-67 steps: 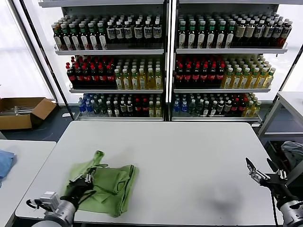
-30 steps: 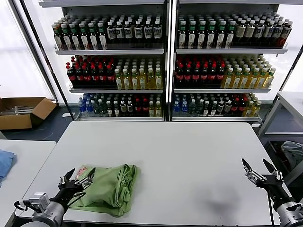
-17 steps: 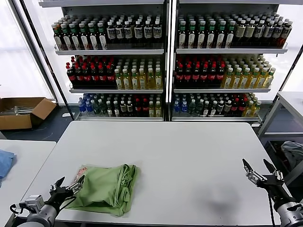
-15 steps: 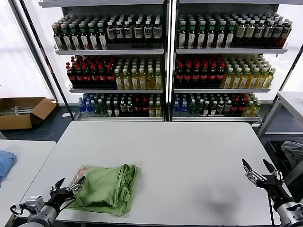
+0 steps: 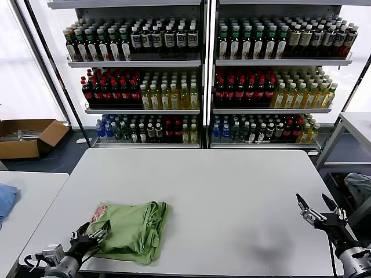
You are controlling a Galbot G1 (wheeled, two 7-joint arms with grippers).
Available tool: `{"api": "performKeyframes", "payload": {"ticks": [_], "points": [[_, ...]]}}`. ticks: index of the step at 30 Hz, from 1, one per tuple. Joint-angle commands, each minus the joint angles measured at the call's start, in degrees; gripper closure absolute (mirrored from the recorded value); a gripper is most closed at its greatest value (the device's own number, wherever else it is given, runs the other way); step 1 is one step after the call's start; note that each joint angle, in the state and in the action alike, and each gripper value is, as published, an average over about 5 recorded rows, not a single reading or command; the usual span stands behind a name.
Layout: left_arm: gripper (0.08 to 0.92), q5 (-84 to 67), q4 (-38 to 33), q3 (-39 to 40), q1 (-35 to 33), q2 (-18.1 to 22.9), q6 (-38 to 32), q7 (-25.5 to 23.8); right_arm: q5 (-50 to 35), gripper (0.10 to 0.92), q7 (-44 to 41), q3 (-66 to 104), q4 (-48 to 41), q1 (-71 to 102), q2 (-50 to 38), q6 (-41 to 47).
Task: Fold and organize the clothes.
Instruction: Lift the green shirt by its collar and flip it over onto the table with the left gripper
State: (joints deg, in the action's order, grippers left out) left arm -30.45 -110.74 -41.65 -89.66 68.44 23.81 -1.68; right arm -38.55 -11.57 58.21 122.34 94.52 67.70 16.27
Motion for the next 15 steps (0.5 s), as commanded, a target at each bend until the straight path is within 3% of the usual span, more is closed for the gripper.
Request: {"api": "performKeyframes", "payload": {"ticks": [1,10,15], "points": [[0.303,2.2,1.2,2.1,-0.1,1.4,0.1,-1.0,-0.2,0.203,0.0,0.0,0.1,0.0,0.0,0.0],[0.562,2.2,0.3,1.3,-0.9,2.9,-2.4,0.3,-0.1,0.203,0.1,-0.3,0.1,-0.3,0.1,0.1],[0.71,10.6,-0.3,-1.5,-1.2,3.6,-7.8,1.5,-0.2,0.203,0.1,-0.1,-0.1,-0.7,0.0,0.2]]}}
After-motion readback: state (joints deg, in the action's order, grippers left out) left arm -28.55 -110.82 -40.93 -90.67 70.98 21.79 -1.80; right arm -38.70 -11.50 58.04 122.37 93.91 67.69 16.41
